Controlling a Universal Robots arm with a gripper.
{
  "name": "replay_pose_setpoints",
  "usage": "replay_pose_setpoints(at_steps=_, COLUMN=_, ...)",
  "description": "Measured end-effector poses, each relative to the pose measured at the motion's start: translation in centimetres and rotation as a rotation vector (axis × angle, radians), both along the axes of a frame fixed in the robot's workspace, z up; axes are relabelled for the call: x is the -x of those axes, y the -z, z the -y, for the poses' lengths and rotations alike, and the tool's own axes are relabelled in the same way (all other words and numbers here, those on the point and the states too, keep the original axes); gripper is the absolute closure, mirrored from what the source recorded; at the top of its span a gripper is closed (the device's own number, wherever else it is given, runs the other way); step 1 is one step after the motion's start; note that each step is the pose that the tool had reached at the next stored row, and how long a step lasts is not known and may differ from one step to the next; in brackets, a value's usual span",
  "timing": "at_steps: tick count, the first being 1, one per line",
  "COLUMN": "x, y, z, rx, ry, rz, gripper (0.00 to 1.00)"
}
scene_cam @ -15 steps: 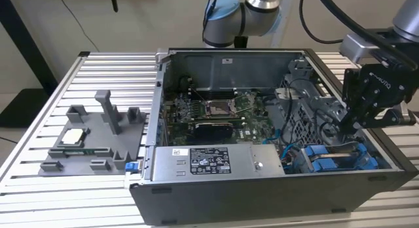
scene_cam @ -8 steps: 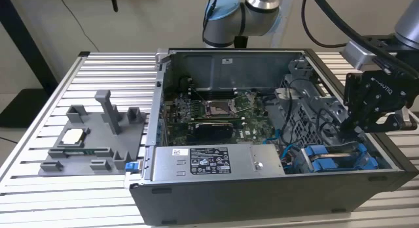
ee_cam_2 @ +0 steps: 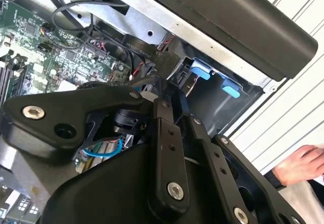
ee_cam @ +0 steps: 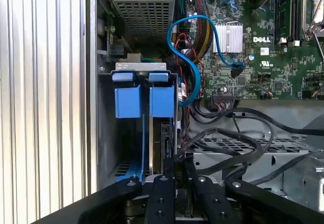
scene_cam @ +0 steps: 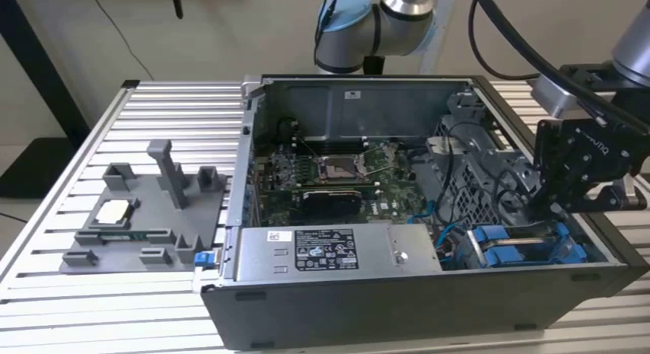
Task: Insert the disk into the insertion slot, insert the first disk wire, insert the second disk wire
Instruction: 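Insert the first disk wire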
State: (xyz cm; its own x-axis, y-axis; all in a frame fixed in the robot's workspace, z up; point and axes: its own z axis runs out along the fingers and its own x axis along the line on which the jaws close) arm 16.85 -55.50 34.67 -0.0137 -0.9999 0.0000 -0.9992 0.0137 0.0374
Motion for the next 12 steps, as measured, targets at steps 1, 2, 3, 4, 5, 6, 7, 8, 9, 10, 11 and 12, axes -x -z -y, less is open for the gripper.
replay_pose_setpoints(at_steps=1, x=-0.02, y=0.04, z=0.02, rx=0.0001, ry=0.0, rz=0.0, gripper=0.81)
replay_pose_setpoints(at_steps=2, x=-0.05, y=0.09, z=0.05, rx=0.0001, ry=0.0, rz=0.0, gripper=0.81)
replay_pose_setpoints(at_steps=3, x=-0.07, y=0.13, z=0.08, rx=0.0001, ry=0.0, rz=0.0, gripper=0.81)
replay_pose_setpoints(at_steps=4, x=-0.08, y=0.17, z=0.11, rx=-0.0001, ry=0.0, rz=0.0, gripper=0.81)
replay_pose_setpoints(at_steps=5, x=-0.08, y=0.21, z=0.14, rx=-0.0002, ry=0.0, rz=0.0, gripper=0.81)
replay_pose_setpoints(at_steps=6, x=-0.09, y=0.24, z=0.15, rx=0.0, ry=0.0, rz=0.0, gripper=0.81)
replay_pose_setpoints(at_steps=7, x=-0.1, y=0.28, z=0.16, rx=0.0001, ry=0.0, rz=0.0, gripper=0.81)
replay_pose_setpoints(at_steps=8, x=-0.1, y=0.31, z=0.18, rx=0.0003, ry=0.0, rz=0.0, gripper=0.81)
replay_pose_setpoints(at_steps=9, x=-0.11, y=0.35, z=0.21, rx=0.0002, ry=0.0, rz=0.0, gripper=0.81)
replay_pose_setpoints(at_steps=10, x=-0.11, y=0.39, z=0.24, rx=0.0002, ry=0.0, rz=0.0, gripper=0.81)
replay_pose_setpoints(at_steps=11, x=-0.12, y=0.43, z=0.26, rx=0.0006, ry=0.0, rz=0.0001, gripper=0.81)
replay_pose_setpoints(at_steps=12, x=-0.12, y=0.45, z=0.28, rx=0.0011, ry=0.0, rz=0.0, gripper=0.81)
